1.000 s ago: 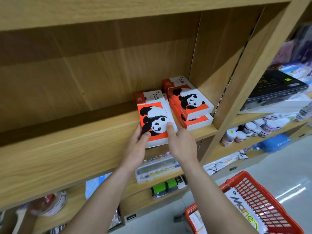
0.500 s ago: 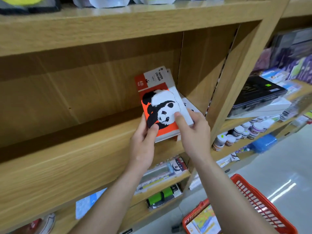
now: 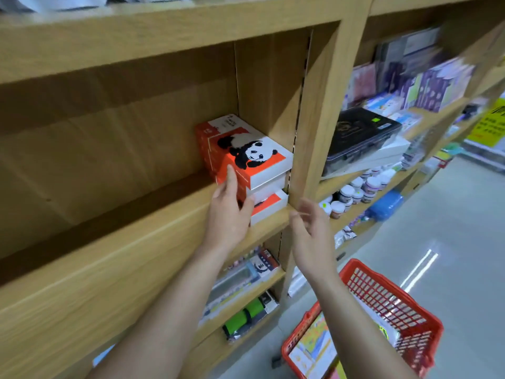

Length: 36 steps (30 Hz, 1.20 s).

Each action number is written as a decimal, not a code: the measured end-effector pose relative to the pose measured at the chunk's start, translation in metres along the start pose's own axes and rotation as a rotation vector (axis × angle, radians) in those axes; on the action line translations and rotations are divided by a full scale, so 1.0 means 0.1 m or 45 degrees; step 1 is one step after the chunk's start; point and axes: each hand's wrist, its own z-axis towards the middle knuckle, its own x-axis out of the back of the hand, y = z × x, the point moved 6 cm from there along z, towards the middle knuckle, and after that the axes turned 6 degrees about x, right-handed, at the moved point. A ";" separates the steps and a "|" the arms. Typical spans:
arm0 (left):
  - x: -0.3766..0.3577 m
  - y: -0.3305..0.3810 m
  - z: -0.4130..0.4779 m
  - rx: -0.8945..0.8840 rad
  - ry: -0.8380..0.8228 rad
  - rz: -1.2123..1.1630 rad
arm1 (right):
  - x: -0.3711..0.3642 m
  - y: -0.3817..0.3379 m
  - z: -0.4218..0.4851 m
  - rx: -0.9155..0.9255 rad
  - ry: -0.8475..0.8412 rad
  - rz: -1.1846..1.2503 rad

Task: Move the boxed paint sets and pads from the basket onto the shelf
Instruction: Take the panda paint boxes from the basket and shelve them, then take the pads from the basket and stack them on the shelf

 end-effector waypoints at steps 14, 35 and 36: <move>-1.76 -0.78 -1.64 -0.173 -0.682 0.078 | 1.26 2.56 -1.75 -0.781 -0.052 -0.622; -4.25 -2.40 -1.63 -0.029 -0.835 0.021 | 0.58 5.63 -1.59 -0.801 -0.509 -1.041; -4.26 -2.40 -1.62 -0.030 -0.832 0.007 | 0.56 5.66 -1.60 -0.794 -0.503 -1.080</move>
